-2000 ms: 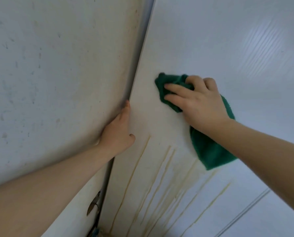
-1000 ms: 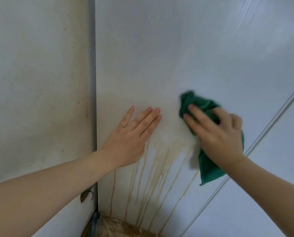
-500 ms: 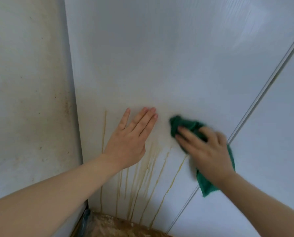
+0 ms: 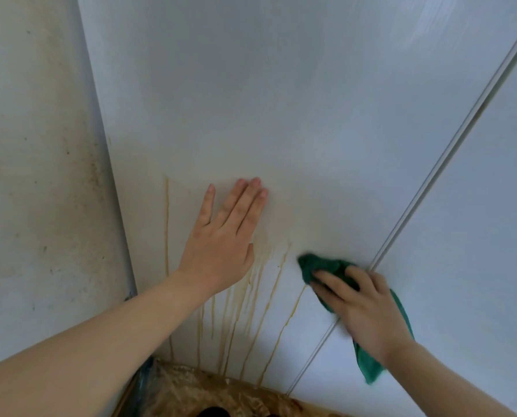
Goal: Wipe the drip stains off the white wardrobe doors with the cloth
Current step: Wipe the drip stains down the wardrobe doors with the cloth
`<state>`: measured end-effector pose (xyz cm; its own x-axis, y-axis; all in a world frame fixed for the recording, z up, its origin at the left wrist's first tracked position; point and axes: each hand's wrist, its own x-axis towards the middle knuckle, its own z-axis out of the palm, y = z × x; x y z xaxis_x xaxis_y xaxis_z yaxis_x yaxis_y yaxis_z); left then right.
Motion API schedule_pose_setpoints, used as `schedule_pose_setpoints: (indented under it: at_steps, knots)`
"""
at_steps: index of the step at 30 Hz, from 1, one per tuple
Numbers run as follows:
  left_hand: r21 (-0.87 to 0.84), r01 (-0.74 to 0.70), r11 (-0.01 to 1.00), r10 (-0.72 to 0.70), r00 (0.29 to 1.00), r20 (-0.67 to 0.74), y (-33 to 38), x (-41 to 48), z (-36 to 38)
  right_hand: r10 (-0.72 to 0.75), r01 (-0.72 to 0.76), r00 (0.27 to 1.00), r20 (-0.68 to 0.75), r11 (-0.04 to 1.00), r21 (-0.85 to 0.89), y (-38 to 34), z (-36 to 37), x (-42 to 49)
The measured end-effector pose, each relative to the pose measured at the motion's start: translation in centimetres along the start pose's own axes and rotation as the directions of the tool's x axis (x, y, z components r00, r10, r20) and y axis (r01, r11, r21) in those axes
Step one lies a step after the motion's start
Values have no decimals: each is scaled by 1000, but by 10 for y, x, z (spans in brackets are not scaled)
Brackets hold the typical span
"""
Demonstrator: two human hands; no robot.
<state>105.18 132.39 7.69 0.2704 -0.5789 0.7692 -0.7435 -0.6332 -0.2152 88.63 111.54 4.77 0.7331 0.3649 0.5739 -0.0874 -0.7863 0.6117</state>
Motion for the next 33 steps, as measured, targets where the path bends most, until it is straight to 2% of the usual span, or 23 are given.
schedule_pose_setpoints:
  at_steps: [1,3,4,6,8,10,12,14,16,18,21,22,23,26,28,31,33]
  knots:
    - [-3,8,1000,-8,1000,-4,1,0,0,-15,14,999,39,1000,11,-2,0,-4]
    - [-11,29,1000,-29,999,-14,4,2,1,60,-60,998,22,998,36,-1,-6,4]
    - [-20,47,999,-48,999,-21,6,1,2,146,-145,989,-17,988,50,2,-12,14]
    - [-36,97,995,-99,994,-41,12,2,4,348,-337,927,-140,936,96,10,-20,41]
    - [-53,144,988,-147,988,-48,19,1,7,445,-424,872,-203,895,139,10,-18,54]
    - [-88,172,981,-175,984,-30,26,-2,10,363,-348,917,-168,931,111,-3,-6,38]
    - [-105,165,981,-166,986,-1,29,-8,13,213,-206,975,-59,973,107,-23,11,4]
    - [-102,126,987,-125,992,13,27,-14,16,159,-165,986,53,978,130,-35,21,-19]
    - [-109,120,987,-117,993,34,25,-21,17,214,-224,974,79,960,166,-41,22,-21]
    - [-122,157,980,-151,987,57,26,-28,18,334,-330,942,14,923,196,-42,15,-7]
    - [-146,243,959,-236,970,66,32,-37,24,529,-491,841,-108,832,257,-37,11,17]
    - [-166,275,947,-266,961,74,35,-41,27,533,-490,837,-122,831,263,-38,14,18]
    - [-185,307,933,-296,951,85,38,-45,28,489,-449,864,-120,856,255,-42,19,13]
    - [-241,415,877,-393,909,138,45,-58,36,193,-196,981,33,965,172,-66,44,-29]
    - [-254,495,831,-460,868,187,52,-66,39,107,-128,986,126,977,171,-77,51,-49]
    - [-315,626,713,-572,780,255,66,-71,39,256,-275,960,108,934,229,-78,45,-40]
    - [-386,751,537,-675,656,337,78,-68,37,377,-369,926,20,891,264,-70,35,-20]
